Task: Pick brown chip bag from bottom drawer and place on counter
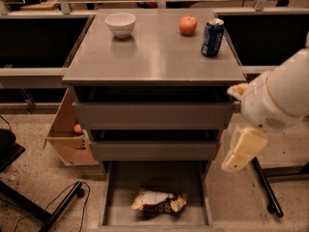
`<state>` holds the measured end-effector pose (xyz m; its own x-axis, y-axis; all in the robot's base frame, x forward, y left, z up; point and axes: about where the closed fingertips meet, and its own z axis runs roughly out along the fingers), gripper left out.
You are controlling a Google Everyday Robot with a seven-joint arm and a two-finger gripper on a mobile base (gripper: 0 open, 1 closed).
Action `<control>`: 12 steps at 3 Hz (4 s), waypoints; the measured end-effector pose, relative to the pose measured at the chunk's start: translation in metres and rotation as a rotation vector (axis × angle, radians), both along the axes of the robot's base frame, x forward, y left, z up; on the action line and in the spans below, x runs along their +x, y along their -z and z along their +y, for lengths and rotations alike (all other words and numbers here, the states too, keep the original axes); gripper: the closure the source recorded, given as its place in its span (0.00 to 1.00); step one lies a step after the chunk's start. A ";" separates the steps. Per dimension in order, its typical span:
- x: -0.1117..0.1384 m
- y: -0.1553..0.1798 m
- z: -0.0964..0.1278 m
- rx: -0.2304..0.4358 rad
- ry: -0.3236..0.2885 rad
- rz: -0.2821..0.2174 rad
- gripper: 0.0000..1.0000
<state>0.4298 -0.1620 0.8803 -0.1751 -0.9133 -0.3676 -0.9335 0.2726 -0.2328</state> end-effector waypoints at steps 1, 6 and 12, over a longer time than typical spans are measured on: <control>-0.005 0.072 0.028 0.124 -0.046 0.021 0.00; 0.054 0.268 0.092 -0.035 -0.124 -0.001 0.00; 0.139 0.510 0.058 -0.140 -0.162 0.046 0.00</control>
Offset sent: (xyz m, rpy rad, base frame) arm -0.0053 0.0229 -0.0654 0.1029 0.0255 0.0344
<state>0.5691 -0.1039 0.3701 -0.0359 -0.9725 -0.2302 -0.9730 0.0865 -0.2138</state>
